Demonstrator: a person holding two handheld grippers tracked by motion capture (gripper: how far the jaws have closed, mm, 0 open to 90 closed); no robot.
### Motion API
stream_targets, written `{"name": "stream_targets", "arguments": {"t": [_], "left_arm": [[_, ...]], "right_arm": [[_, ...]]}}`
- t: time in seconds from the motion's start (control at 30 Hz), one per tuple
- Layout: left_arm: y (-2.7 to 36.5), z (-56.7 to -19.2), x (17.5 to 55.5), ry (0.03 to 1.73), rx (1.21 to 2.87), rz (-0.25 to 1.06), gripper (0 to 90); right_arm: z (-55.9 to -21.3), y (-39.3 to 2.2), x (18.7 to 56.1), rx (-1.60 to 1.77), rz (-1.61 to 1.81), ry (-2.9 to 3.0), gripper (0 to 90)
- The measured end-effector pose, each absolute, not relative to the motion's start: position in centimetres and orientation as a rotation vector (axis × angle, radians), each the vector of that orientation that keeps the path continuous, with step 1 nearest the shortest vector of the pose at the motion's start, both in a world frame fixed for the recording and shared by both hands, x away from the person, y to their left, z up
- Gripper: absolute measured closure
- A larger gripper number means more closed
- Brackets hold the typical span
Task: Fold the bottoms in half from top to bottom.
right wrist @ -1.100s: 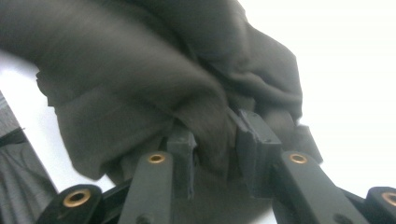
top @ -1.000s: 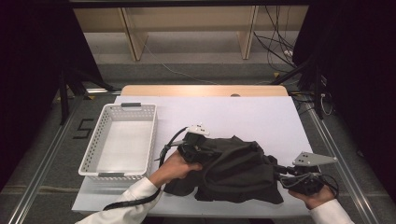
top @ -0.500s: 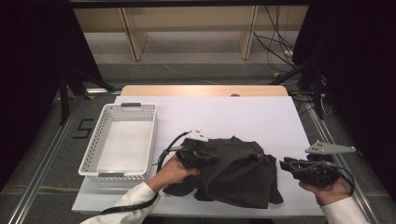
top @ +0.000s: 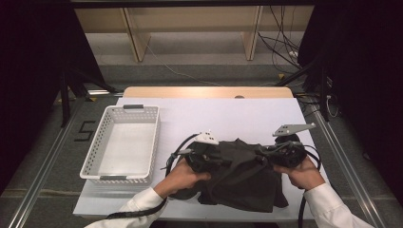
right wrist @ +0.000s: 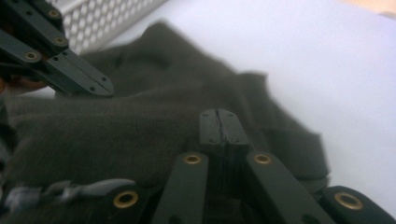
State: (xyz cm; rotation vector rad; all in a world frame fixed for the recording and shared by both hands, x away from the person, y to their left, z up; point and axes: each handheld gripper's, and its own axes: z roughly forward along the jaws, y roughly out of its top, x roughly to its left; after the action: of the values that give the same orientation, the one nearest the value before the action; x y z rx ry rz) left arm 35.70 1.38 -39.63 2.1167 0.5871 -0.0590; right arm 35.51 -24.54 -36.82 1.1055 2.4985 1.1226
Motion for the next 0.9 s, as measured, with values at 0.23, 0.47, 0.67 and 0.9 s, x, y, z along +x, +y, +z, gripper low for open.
{"name": "stream_targets", "arguments": {"t": [0.23,0.47,0.67,0.9], "left_arm": [[0.9,-42.6,34.5,0.579,2.233,-0.075,89.2],[2.1,-43.0,34.8,0.670,2.199,-0.073,87.6],[5.4,-41.0,36.4,0.925,2.080,0.047,72.8],[6.6,-41.3,37.6,1.095,2.049,-0.019,47.5]], "right_arm": [[-40.2,-24.4,33.8,1.083,0.979,2.614,90.0],[-43.5,-23.4,32.7,1.109,0.840,2.614,90.0],[-43.2,-23.2,32.4,1.118,0.853,2.557,75.1],[-41.5,-26.0,32.1,1.386,0.907,2.305,35.0]]}}
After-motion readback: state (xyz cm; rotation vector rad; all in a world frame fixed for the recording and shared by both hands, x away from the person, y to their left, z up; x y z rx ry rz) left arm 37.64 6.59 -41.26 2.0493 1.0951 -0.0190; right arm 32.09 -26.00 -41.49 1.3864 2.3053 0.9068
